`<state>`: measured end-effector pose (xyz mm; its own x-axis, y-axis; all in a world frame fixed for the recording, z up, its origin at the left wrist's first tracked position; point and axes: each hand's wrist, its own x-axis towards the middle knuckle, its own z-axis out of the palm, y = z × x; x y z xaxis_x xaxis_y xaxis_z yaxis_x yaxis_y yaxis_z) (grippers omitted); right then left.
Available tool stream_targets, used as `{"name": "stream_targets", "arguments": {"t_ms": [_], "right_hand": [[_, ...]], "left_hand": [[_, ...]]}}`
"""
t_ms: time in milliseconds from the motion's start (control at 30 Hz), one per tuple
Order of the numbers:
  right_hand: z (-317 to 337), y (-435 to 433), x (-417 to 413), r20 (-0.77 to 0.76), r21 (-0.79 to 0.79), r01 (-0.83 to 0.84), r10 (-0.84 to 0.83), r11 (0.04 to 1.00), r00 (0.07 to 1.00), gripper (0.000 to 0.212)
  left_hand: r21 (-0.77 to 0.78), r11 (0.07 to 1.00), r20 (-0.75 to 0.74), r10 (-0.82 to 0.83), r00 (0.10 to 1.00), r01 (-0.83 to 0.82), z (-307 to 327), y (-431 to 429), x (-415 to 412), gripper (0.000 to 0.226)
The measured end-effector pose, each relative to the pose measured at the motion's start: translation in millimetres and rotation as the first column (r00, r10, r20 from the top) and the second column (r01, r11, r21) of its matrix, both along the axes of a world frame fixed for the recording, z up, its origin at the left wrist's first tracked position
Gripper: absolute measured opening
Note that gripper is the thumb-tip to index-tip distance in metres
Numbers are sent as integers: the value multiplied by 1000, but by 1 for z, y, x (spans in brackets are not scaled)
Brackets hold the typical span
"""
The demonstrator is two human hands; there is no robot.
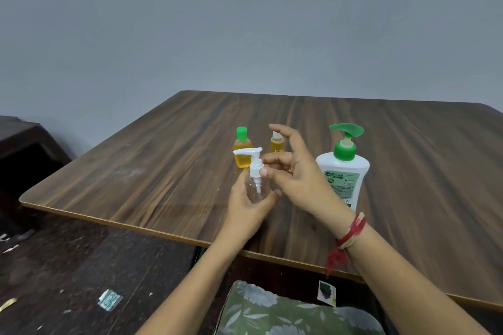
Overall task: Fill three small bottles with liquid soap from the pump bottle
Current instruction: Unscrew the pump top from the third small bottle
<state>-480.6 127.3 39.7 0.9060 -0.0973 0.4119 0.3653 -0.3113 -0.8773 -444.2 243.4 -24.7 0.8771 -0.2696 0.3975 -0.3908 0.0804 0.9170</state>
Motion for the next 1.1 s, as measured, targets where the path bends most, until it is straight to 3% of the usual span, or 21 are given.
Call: {"name": "stream_targets", "arguments": {"t_ms": [67, 167, 267, 367, 433, 500, 567, 633, 767, 867, 1000, 1033, 1100], "right_hand": [[1, 3, -2, -16, -25, -35, 35, 999, 999, 74], [2, 13, -5, 31, -164, 145, -142, 976, 989, 79], [6, 19, -3, 95, -146, 227, -215, 963, 972, 71], [9, 17, -1, 9, -54, 106, -106, 993, 994, 71], [14, 15, -4, -77, 30, -64, 66, 998, 995, 72], [20, 11, -9, -177, 100, -236, 251, 967, 952, 74], [26, 8, -9, -243, 72, -310, 318, 948, 916, 82], [27, 13, -8, -222, -9, -228, 220, 974, 950, 87], [20, 25, -4, -90, -141, 121, -135, 983, 987, 87], [20, 24, -1, -122, -42, 63, -68, 997, 990, 90], [24, 19, -1, -216, 292, -164, 231, 942, 948, 102], [24, 20, -1, -212, 309, -166, 239, 936, 948, 106], [20, 25, 0, -198, 190, -75, 113, 979, 974, 114]], "left_hand": [[13, 1000, 10, 9, 1000, -10, 2, 1, 2, 44], [60, 998, 23, -10, 1000, 8, 5, 1, 2, 47], [64, 998, 14, -1, 1000, 0, 5, -1, 1, 42], [47, 999, 22, 2, 1000, -3, 6, 3, 1, 44], [34, 999, 16, -20, 1000, 20, 5, 8, 2, 48], [44, 999, 18, -34, 999, 33, 4, 13, 1, 46], [48, 998, 21, -28, 999, 27, 3, 17, 0, 43], [49, 999, 19, -24, 1000, 23, 3, 18, 1, 44], [41, 998, 16, -49, 999, 49, 6, 17, 1, 47], [27, 998, 13, -51, 999, 51, 5, 18, 1, 45], [2, 998, -13, -67, 998, 67, 5, 21, 1, 39], [-10, 998, -15, -61, 998, 61, 6, 21, 1, 39], [-14, 998, 0, -55, 998, 55, 9, 19, 1, 42]]}}
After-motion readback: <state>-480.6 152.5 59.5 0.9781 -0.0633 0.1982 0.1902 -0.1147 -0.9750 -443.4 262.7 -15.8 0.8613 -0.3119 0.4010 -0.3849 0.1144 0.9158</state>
